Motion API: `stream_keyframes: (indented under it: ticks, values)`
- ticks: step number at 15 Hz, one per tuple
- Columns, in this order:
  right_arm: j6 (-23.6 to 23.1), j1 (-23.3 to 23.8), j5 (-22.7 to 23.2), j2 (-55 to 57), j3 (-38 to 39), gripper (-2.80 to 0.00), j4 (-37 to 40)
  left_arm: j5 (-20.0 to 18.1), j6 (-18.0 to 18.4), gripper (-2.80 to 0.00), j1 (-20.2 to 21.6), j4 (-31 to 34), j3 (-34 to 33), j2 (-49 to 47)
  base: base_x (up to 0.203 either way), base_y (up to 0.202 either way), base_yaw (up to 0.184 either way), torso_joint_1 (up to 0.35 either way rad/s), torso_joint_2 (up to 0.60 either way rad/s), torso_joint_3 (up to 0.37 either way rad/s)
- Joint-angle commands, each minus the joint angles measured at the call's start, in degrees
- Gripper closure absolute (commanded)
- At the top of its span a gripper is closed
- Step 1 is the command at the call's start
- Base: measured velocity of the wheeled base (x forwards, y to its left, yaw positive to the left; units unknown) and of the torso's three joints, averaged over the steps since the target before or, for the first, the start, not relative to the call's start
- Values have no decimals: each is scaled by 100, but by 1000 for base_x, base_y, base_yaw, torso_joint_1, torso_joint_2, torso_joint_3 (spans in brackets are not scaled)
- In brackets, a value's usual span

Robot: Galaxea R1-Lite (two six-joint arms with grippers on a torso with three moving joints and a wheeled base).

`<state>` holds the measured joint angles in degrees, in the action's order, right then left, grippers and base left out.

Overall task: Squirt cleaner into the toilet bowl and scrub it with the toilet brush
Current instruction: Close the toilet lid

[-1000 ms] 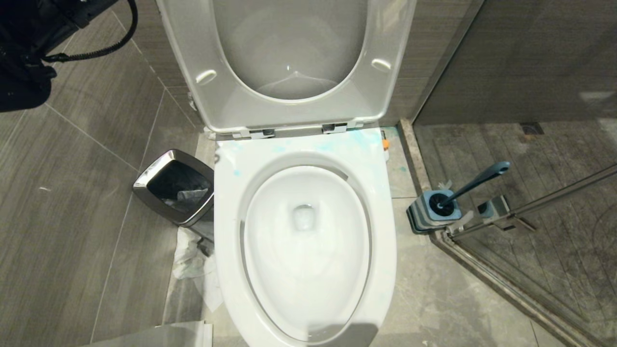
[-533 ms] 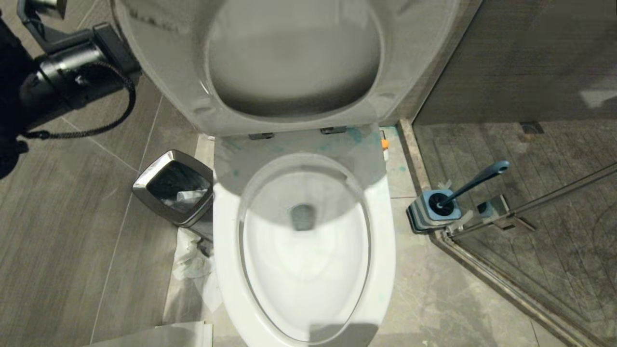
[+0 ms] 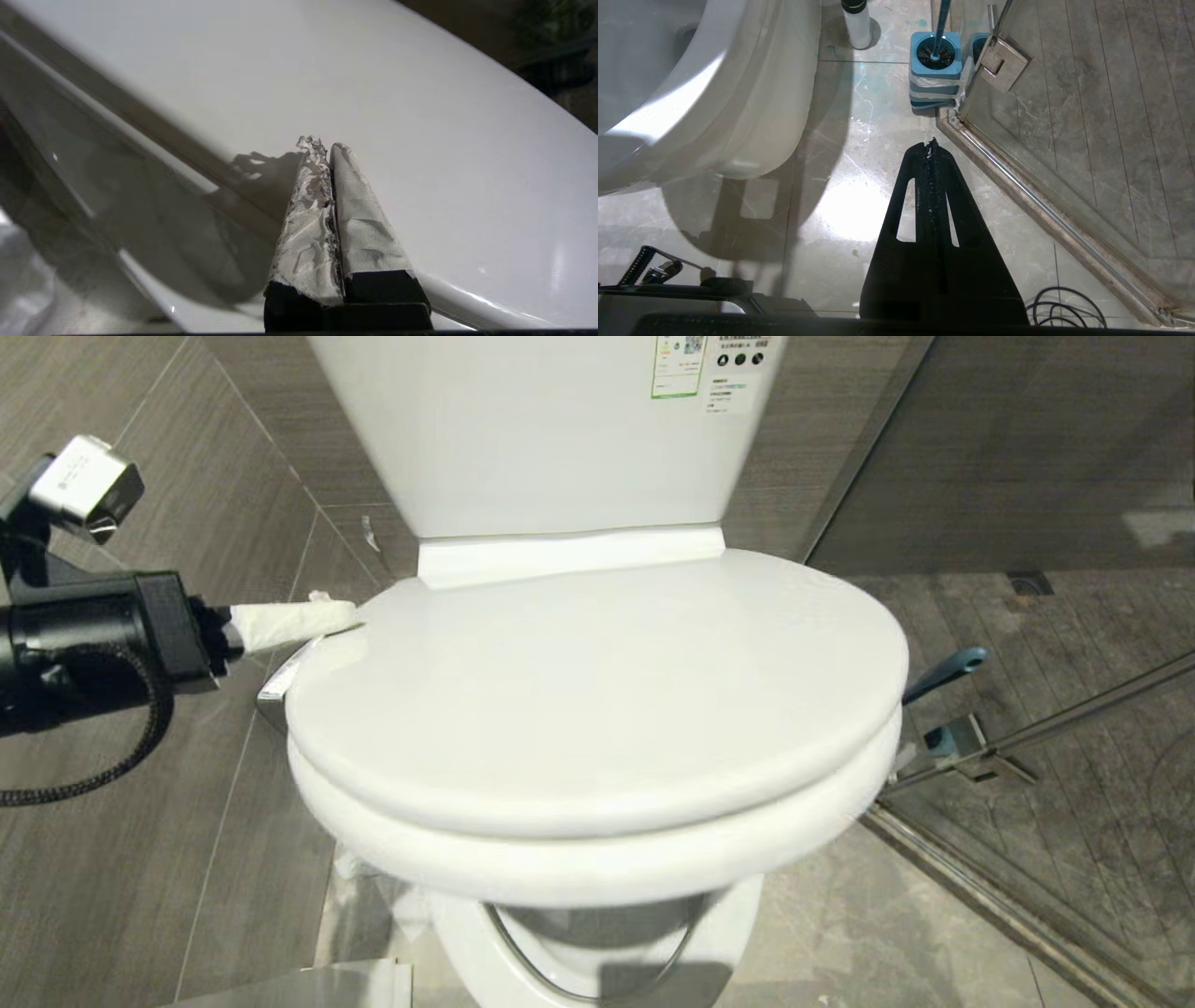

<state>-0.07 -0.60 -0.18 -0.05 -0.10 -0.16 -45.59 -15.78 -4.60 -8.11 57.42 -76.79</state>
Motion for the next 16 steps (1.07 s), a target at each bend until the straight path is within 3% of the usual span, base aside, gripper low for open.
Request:
stream_keyframes:
  ticks: [1,3,9,14,16]
  values:
    - [-1,-2,1,5,1,0,-2,-6,679,0,12,1060,-11,218,0,0,0,0,0,0]
    - [-1,-2,1,5,1,0,-2,7,857,0,20,1470,33,270,0,0,0,0,0,0]
    - [-1,-2,2,5,1,0,-2,390,848,0,46,1452,48,252,0,0,0,1,1,60]
    - [-1,-2,1,5,1,0,-2,398,897,0,38,1464,153,177,0,0,0,2,3,150]
    - [-1,-2,1,5,1,0,-2,393,1136,0,38,1432,407,40,0,0,0,3,3,25]
